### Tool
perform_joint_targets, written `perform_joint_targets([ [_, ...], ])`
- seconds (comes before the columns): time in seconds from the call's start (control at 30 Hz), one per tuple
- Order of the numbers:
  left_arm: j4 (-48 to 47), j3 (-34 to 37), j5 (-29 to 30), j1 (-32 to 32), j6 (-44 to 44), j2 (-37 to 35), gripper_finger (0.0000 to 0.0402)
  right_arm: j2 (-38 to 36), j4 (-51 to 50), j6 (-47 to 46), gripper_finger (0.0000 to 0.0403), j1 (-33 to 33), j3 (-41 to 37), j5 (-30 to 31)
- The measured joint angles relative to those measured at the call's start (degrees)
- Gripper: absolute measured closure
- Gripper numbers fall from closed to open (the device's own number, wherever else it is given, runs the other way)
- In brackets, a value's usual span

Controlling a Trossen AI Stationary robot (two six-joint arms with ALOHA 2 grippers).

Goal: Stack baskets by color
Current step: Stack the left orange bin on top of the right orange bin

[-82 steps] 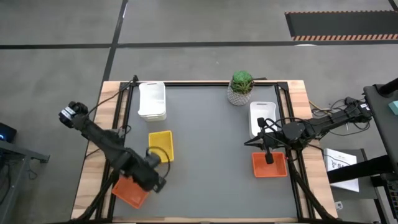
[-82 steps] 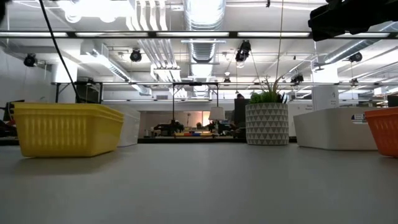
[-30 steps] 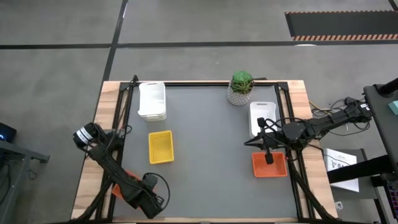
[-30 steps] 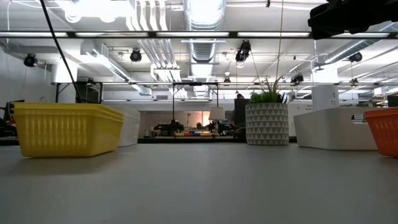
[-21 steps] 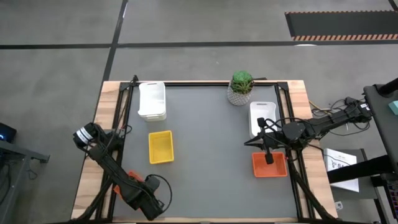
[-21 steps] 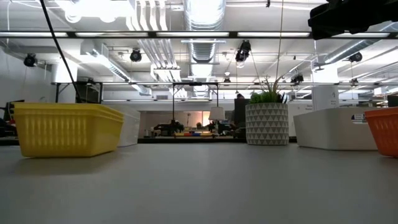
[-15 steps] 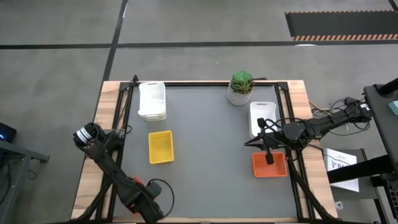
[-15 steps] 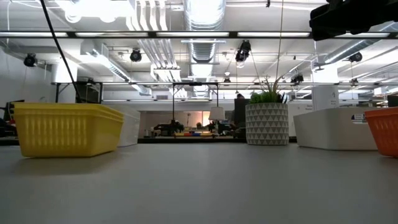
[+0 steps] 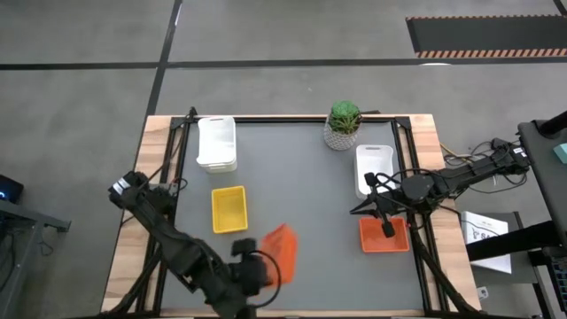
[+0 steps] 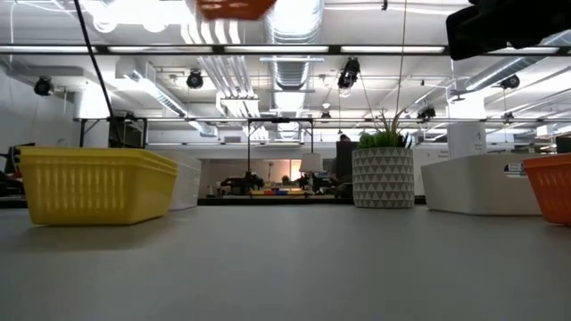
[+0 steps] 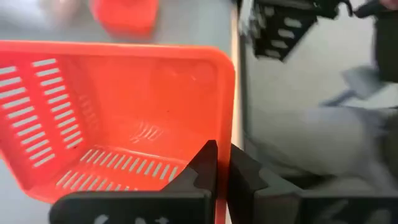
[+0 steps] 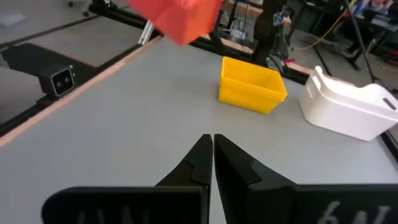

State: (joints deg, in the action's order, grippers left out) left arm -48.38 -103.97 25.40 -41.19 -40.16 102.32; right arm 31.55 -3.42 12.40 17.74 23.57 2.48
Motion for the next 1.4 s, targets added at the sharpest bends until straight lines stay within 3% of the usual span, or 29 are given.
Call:
perform_joint_targets([
  [0.17, 7.2, 3.1, 3.3, 6.2, 18.8, 0.0, 0.0401, -0.7, -3.0, -1.6, 0.0394, 0.0, 0.0, 0.0],
  [0.3, 10.5, 8.7, 1.7, 12.4, 23.8, 0.5, 0.0401, -3.4, -6.1, -3.6, 0.0394, 0.0, 0.1, 0.0],
  [0.63, 17.4, 20.3, -3.9, 23.4, 24.0, 3.7, 0.0402, -11.4, -9.4, -4.5, 0.0394, 0.4, -0.8, 0.0],
  [1.03, 22.3, 20.4, -4.4, 27.9, 24.5, 11.6, 0.0402, -13.9, -8.7, -4.3, 0.0394, 0.4, -2.6, 0.5],
  [1.4, 24.4, 20.6, -4.7, 29.2, 24.1, 12.8, 0.0390, -14.2, -8.1, -3.9, 0.0394, 0.4, -2.8, 0.5],
])
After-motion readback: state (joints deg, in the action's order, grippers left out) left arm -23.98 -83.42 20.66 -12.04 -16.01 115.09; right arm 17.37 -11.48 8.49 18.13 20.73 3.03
